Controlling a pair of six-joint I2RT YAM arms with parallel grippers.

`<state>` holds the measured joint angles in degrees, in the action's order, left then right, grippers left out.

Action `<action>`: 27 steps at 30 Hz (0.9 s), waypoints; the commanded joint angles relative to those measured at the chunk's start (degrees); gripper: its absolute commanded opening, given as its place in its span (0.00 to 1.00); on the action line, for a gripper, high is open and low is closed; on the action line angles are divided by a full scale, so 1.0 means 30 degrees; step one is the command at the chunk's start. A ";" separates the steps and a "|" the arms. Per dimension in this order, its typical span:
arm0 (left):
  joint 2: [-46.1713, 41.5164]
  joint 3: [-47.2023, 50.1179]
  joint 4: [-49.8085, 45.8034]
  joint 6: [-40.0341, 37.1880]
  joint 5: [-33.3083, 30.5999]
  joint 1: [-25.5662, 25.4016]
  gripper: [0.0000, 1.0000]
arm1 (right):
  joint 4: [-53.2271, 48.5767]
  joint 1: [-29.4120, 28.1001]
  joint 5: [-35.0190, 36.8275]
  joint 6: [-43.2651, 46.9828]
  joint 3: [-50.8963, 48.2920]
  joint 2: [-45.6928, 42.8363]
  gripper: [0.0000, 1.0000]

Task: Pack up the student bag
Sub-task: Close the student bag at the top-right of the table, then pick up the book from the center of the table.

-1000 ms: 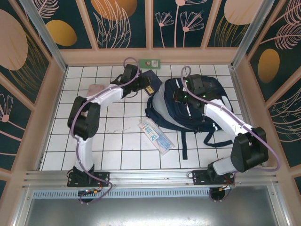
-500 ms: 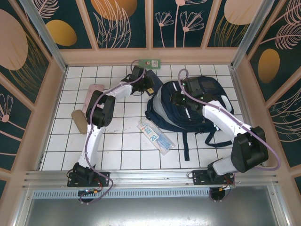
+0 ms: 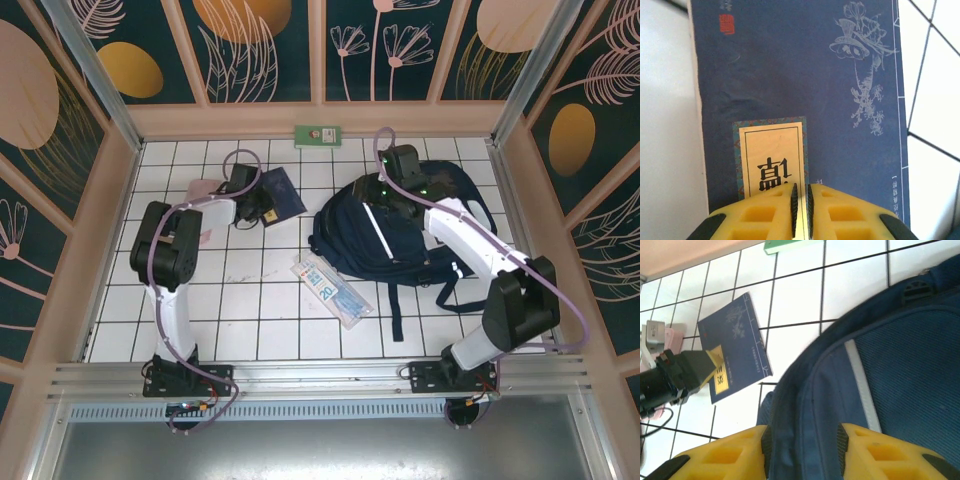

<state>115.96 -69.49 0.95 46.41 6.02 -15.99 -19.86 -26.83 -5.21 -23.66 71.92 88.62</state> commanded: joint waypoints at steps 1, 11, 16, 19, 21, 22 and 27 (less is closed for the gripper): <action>-0.1450 0.2193 -0.0703 -0.1273 -0.0618 -0.0190 0.18 | 0.0485 -0.0841 -0.0746 0.0233 0.1212 0.1180 0.42; -0.6993 0.4396 -0.1805 -0.2183 -0.0849 -0.0141 0.37 | 0.1881 -0.3275 -0.1983 -0.0300 0.3738 0.5667 0.44; -0.8674 0.5682 -0.2023 -0.0763 -0.0943 0.0011 0.53 | 0.2400 -0.3883 -0.2250 -0.0288 0.5576 0.8462 0.47; -0.9134 0.6824 -0.1376 0.0351 -0.1128 0.0220 0.54 | 0.2473 -0.4027 -0.2175 -0.0073 0.6919 1.0255 0.48; -0.9001 0.7407 -0.0610 0.0879 -0.0680 0.0437 0.53 | 0.2488 -0.4065 -0.2028 0.0073 0.7809 1.1390 0.49; -0.8829 0.7567 -0.0199 0.1068 -0.0358 0.0535 0.52 | 0.2517 -0.4093 -0.1893 0.0147 0.8303 1.1956 0.49; -0.7448 0.7094 0.0154 0.1138 -0.0406 0.0790 0.49 | 0.2107 -0.4109 -0.1157 0.0611 1.1303 1.4802 0.56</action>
<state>91.64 -47.16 -1.15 48.36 4.45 -14.17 -13.74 -38.74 -10.22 -23.53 100.47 129.38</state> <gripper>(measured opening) 0.492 0.546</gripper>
